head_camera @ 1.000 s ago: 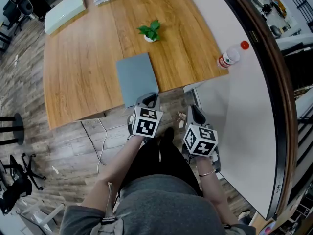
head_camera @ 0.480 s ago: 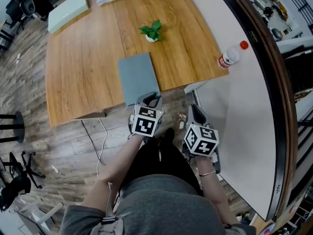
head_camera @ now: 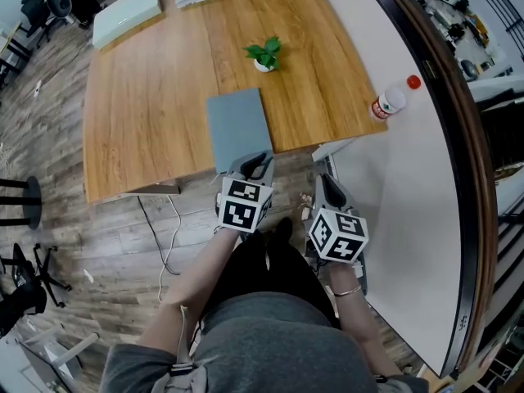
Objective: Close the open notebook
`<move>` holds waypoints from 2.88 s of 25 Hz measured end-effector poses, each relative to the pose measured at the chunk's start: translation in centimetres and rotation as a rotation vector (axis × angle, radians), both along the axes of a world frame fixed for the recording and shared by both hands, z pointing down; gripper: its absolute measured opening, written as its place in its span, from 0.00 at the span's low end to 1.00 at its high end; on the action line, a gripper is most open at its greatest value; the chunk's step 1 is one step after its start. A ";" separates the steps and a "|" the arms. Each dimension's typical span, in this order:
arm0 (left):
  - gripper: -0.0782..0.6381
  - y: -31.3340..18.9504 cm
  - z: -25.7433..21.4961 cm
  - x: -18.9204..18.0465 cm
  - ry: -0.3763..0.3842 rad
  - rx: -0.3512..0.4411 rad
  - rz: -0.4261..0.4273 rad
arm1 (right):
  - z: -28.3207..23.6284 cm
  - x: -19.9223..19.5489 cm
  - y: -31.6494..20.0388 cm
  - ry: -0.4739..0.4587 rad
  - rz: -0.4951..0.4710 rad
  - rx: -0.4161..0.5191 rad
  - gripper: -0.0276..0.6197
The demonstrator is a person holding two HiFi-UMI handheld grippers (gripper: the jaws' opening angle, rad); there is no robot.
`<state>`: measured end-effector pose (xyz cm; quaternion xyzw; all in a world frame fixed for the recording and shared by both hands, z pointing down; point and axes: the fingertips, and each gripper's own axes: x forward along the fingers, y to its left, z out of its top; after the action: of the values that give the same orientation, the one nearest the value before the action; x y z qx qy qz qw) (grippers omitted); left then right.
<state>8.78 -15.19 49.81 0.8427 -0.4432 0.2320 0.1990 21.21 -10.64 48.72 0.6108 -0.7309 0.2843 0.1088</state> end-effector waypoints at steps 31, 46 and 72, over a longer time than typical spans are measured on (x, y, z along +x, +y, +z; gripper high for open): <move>0.15 1.4 -7.0 -10.8 0.080 0.210 -0.310 | -7.7 -6.7 -1.9 -0.006 -0.252 0.212 0.05; 0.15 2.0 -7.5 -13.7 0.090 0.228 -0.377 | -9.2 -7.8 -2.5 0.011 -0.292 0.261 0.05; 0.15 0.3 -3.4 -14.5 0.103 0.116 -0.364 | -7.2 -9.2 -3.9 -0.005 -0.290 0.219 0.05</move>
<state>-5.75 -14.87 46.38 0.7694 -0.5901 0.1229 0.2114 11.99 -14.57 41.52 0.5065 -0.8382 0.1858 0.0796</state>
